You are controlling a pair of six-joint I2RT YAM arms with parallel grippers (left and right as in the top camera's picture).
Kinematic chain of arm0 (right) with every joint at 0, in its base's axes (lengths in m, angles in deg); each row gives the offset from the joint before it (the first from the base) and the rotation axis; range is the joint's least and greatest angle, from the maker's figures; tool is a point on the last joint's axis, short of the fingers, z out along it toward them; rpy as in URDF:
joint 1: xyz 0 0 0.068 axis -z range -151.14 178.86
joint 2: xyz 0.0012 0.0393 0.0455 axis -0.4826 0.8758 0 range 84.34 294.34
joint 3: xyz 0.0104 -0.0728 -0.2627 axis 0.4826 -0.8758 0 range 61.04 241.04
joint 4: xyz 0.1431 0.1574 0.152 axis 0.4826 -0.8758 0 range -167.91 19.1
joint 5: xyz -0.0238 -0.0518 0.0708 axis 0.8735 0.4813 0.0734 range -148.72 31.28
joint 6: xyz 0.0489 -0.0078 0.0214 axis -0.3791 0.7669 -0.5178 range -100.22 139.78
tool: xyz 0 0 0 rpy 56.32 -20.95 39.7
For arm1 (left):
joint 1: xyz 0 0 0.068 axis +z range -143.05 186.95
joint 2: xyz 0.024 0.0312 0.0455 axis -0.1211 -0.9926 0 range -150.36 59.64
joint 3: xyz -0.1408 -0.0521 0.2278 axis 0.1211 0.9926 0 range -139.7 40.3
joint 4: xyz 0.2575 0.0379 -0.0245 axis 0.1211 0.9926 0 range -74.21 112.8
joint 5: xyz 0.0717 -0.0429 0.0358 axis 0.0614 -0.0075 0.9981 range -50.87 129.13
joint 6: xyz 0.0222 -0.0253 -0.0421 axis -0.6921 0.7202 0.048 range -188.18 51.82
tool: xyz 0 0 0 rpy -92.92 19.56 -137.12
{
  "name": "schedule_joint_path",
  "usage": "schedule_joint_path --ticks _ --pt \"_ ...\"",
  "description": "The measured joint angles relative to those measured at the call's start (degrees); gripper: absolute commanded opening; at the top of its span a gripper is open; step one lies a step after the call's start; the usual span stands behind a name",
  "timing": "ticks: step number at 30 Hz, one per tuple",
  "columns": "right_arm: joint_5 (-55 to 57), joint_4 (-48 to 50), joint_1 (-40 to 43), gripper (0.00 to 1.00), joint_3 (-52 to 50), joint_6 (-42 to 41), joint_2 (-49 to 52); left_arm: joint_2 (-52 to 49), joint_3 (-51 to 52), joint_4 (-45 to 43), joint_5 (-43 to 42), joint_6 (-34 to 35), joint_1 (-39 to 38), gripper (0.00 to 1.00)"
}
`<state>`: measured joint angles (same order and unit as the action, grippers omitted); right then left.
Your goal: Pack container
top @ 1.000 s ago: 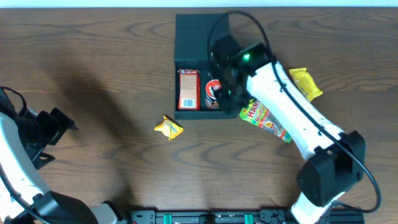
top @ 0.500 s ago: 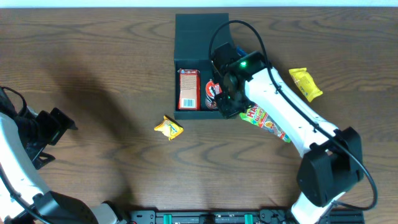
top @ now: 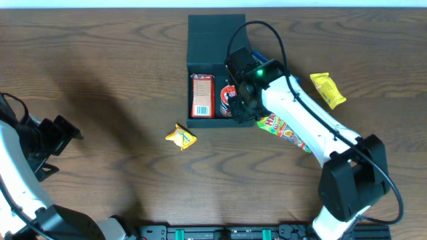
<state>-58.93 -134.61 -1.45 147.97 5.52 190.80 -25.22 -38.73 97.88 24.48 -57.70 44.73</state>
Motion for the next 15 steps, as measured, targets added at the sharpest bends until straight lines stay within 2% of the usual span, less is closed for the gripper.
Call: schedule_joint_path --ticks 7,15 --pt "0.0 0.2 1.7 0.21 0.0 -6.6 0.0 0.0 0.0 0.0 0.0 0.0 0.0 0.95" --pt "0.0 2.4 1.6 0.26 0.0 -7.2 0.0 0.0 0.0 0.0 0.0 0.0 0.0 0.95"
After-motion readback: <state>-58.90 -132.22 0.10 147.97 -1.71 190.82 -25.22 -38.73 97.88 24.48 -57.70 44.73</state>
